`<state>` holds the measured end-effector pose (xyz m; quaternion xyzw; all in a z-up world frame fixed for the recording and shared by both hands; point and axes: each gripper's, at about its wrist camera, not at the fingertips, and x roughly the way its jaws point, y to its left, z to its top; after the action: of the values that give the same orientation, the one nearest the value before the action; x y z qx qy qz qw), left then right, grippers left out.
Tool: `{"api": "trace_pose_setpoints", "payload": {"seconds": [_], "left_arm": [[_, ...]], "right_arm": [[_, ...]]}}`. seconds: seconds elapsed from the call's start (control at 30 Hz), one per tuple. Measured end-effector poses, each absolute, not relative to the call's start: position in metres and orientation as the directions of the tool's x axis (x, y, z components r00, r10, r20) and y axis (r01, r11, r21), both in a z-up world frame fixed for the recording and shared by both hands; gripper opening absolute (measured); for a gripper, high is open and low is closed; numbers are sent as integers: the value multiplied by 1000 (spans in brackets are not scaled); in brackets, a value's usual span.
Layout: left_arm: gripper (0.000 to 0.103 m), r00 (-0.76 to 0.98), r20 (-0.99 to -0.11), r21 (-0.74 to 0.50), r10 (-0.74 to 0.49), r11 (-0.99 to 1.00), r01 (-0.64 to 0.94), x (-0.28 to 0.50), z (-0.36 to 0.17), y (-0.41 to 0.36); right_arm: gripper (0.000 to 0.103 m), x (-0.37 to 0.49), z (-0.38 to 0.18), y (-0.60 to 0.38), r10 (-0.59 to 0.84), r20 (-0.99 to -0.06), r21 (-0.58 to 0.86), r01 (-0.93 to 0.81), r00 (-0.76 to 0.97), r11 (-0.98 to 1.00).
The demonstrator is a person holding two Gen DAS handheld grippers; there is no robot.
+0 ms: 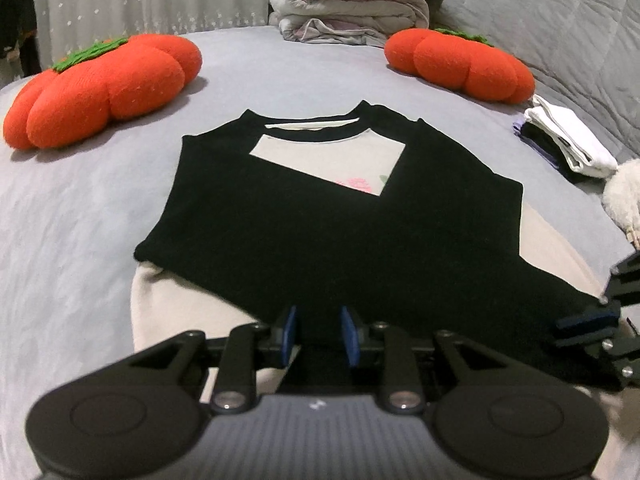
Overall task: Fold clothes
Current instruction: 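Move both open grippers to the cream hem of the shirt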
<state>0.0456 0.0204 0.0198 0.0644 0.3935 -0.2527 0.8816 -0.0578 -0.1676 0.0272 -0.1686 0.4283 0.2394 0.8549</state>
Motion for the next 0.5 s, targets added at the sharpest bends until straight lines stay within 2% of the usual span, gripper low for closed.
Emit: {"api": "trace_pose_setpoints", "payload": {"seconds": [0.3, 0.33, 0.37, 0.43, 0.5], "left_arm": [[30, 558, -723, -110, -407, 865, 489, 45, 20, 29], [35, 558, -723, -110, -406, 866, 488, 46, 20, 30], [49, 559, -725, -111, -402, 869, 482, 46, 19, 31], [52, 561, -728, -113, -393, 877, 468, 48, 19, 35], [52, 558, -730, -132, -395, 882, 452, 50, 19, 40]], "right_arm": [[17, -73, 31, -185, 271, -852, -100, -648, 447, 755], [17, -75, 32, -187, 272, -855, -101, -656, 442, 748], [17, -76, 33, -189, 274, -857, -101, -663, 437, 742], [19, -76, 34, -194, 279, -857, -96, -666, 434, 740], [27, -75, 37, -200, 283, -852, -89, -655, 440, 750]]}}
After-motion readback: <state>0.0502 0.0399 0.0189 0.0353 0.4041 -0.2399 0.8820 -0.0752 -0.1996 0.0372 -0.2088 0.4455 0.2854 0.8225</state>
